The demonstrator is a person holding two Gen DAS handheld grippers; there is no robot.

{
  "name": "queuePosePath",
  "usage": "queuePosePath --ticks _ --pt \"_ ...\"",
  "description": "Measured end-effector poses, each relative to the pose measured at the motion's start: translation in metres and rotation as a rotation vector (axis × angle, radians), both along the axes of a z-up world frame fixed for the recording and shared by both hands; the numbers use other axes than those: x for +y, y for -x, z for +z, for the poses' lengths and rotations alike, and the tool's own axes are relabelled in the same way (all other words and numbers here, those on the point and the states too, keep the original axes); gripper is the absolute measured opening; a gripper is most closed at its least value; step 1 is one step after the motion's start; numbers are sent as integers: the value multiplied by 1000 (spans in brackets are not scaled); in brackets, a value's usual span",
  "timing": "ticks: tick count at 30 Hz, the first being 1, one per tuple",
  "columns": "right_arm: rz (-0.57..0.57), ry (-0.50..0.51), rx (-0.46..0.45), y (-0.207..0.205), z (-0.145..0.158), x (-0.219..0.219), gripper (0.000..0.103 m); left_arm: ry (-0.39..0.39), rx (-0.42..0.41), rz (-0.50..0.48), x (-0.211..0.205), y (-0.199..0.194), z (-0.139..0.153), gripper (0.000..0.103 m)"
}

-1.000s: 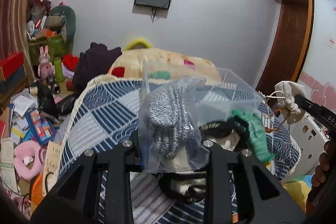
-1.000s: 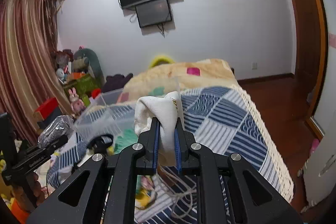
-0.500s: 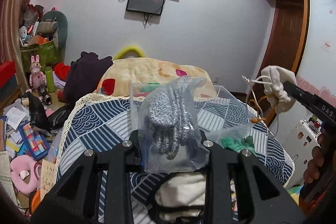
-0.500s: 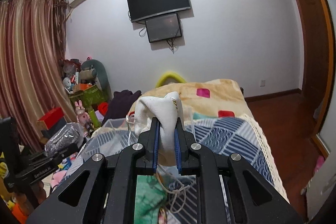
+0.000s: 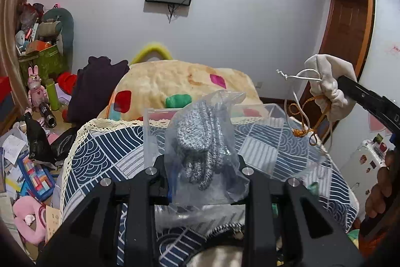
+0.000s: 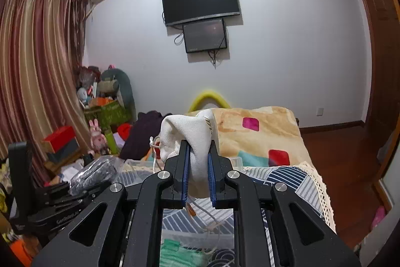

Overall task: Organize soft objects
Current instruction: 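Drop bagged gloves into clear box with left tool while right tool drops sock in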

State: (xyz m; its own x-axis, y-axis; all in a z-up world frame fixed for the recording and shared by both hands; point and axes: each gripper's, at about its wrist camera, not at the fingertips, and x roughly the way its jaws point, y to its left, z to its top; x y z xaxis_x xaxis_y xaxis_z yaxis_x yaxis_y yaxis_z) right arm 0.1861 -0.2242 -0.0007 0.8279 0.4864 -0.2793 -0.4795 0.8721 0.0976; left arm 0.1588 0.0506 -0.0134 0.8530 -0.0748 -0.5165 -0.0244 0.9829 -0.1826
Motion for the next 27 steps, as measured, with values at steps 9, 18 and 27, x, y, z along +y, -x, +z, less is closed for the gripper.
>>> queuePosePath --ticks 9,18,27 --pt "18 75 97 -25 -25 11 12 -45 84 -11 -6 -30 -11 29" --pt "45 181 194 -40 -45 21 12 -65 183 -39 -13 -47 -29 29" --pt "81 282 247 -43 -58 39 12 -110 209 -51 -20 -51 -31 30"
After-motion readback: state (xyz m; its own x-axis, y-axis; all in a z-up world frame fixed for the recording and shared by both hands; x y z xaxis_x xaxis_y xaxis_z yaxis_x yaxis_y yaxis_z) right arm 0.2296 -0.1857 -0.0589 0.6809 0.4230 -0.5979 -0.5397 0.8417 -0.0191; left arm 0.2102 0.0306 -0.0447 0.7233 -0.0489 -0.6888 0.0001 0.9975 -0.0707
